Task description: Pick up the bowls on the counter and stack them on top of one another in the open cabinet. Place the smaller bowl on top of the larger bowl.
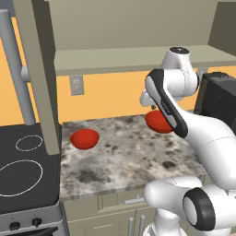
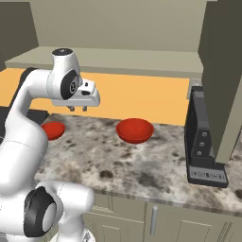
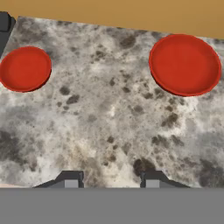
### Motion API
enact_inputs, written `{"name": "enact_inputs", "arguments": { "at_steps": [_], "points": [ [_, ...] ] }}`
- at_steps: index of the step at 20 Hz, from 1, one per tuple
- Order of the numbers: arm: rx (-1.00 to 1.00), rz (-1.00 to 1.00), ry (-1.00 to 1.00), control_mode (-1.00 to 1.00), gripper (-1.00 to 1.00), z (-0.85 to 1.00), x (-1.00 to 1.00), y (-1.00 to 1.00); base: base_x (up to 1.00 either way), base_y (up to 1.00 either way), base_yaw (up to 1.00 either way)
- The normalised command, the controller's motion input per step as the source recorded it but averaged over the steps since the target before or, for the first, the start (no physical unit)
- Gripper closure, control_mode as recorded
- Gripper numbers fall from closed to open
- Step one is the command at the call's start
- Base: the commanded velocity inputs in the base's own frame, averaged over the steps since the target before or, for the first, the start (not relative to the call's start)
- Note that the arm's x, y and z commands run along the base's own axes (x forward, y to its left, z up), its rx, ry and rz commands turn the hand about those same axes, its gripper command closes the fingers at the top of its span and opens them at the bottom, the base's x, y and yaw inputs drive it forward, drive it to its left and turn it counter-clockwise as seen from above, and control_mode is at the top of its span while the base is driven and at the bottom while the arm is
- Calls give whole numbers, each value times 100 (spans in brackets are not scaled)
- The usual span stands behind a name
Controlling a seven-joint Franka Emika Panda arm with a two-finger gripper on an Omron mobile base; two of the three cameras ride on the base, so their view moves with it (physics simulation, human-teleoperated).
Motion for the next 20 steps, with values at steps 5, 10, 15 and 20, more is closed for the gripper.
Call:
{"name": "enact_inputs", "arguments": {
  "at_steps": [5,10,15,20],
  "points": [
    [4,0,0,-100,-100,-1,-6,0,0,0,0],
    [10,0,0,-100,-100,-2,-11,14,0,0,0],
    [9,0,0,-100,-100,-9,-5,39,0,0,0],
    [5,-2,0,-100,-100,-16,1,54,0,0,0]
  ]
}}
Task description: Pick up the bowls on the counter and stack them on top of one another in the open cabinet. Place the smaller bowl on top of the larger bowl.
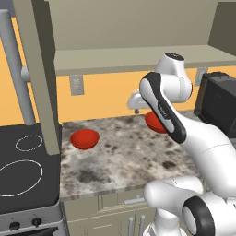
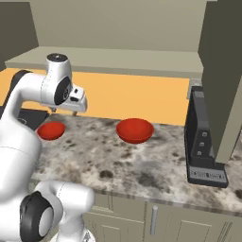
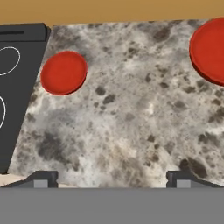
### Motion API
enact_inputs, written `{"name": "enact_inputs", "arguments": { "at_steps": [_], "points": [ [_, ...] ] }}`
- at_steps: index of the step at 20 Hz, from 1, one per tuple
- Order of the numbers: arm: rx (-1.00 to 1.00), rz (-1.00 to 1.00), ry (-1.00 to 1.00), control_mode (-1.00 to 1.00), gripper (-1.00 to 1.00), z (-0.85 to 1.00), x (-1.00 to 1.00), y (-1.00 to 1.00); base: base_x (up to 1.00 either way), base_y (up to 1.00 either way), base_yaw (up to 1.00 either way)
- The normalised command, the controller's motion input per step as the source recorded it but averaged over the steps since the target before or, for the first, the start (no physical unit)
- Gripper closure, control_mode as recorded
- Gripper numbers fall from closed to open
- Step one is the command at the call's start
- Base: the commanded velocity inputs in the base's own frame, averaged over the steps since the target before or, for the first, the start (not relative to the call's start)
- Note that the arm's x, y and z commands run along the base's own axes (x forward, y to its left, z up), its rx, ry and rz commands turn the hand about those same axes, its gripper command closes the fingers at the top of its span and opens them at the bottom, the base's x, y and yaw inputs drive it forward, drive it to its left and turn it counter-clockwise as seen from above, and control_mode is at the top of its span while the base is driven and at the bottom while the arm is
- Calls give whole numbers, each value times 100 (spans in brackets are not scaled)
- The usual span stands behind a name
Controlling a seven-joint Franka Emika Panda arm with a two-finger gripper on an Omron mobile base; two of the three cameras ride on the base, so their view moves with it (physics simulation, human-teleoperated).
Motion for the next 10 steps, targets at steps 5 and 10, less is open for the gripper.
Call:
{"name": "enact_inputs", "arguments": {
  "at_steps": [5,10],
  "points": [
    [1,-5,0,-100,-100,-20,9,56,0,0,0],
    [1,-5,0,-100,-100,-19,14,49,0,0,0]
  ]
}}
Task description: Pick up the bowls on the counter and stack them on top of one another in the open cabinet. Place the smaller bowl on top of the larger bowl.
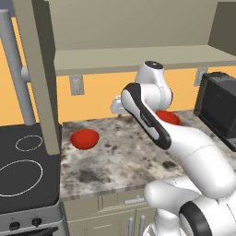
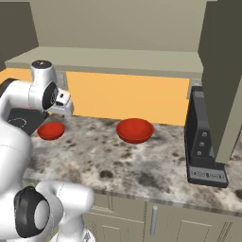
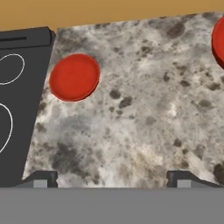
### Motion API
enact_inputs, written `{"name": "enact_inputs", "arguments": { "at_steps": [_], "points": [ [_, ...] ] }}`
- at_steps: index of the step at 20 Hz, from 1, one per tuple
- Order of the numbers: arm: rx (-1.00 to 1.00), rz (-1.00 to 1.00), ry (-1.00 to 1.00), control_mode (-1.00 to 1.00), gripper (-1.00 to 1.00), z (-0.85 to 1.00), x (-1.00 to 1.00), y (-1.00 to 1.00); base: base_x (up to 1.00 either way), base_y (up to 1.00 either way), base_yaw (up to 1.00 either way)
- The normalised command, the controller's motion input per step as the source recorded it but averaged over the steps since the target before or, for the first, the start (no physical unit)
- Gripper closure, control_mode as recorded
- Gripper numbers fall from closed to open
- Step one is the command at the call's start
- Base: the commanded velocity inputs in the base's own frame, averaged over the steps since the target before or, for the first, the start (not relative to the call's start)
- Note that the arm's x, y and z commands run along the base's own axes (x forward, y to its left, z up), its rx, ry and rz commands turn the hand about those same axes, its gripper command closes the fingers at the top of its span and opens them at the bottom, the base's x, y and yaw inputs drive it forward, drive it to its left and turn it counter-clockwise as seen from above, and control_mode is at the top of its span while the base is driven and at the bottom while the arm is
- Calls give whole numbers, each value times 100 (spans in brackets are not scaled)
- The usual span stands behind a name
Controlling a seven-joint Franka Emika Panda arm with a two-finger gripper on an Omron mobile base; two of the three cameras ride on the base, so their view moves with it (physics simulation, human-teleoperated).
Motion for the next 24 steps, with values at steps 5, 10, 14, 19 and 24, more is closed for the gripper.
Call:
{"name": "enact_inputs", "arguments": {
  "at_steps": [5,10,14,19,24],
  "points": [
    [1,-5,0,-100,-100,-18,22,45,0,0,0],
    [2,-6,0,-100,-100,-20,30,37,0,0,0],
    [4,-6,0,-100,-100,-23,32,28,0,0,0],
    [1,-4,0,-100,-100,-24,34,24,0,0,0],
    [-2,-1,0,-100,-100,-28,25,8,0,0,0]
  ]
}}
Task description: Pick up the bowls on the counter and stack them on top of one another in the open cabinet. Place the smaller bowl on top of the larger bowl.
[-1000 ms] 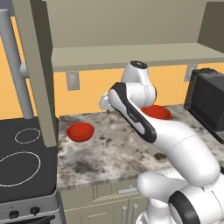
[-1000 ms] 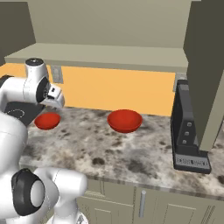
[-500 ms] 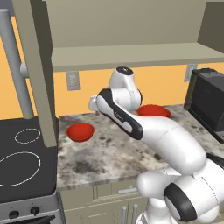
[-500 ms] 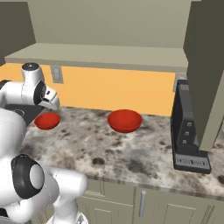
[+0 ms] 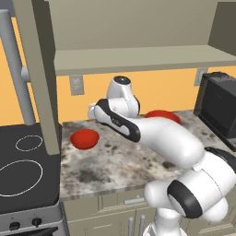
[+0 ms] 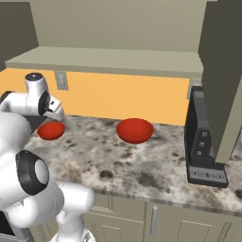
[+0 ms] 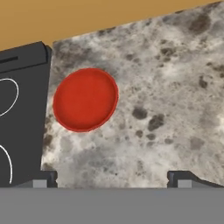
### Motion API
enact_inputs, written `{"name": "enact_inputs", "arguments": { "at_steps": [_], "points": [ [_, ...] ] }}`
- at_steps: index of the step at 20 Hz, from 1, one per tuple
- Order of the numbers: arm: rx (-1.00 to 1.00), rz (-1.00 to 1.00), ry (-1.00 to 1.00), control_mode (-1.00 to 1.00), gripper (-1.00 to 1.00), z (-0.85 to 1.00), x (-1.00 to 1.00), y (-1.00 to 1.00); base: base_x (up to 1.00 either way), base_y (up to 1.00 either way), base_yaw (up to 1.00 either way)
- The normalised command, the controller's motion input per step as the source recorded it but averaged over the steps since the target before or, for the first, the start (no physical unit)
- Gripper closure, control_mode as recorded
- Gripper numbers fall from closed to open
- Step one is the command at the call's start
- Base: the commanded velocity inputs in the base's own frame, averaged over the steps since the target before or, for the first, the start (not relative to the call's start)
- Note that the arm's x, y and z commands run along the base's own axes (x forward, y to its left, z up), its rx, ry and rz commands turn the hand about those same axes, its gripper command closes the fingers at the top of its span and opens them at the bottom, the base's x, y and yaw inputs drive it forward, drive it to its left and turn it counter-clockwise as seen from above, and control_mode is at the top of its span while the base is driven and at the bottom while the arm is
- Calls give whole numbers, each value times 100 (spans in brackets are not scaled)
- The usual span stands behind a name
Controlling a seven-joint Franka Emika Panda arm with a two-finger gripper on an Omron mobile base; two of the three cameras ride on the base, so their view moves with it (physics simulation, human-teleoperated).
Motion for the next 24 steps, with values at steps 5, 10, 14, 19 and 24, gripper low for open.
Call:
{"name": "enact_inputs", "arguments": {
  "at_steps": [5,10,14,19,24],
  "points": [
    [-3,0,0,-100,-100,-33,25,3,0,0,0],
    [-1,0,0,-100,-100,-35,29,4,0,0,0],
    [0,0,0,-100,-100,-35,33,7,0,0,0],
    [0,0,0,-100,-100,-38,32,6,0,0,0],
    [0,0,0,-100,-100,-36,29,6,0,0,0]
  ]
}}
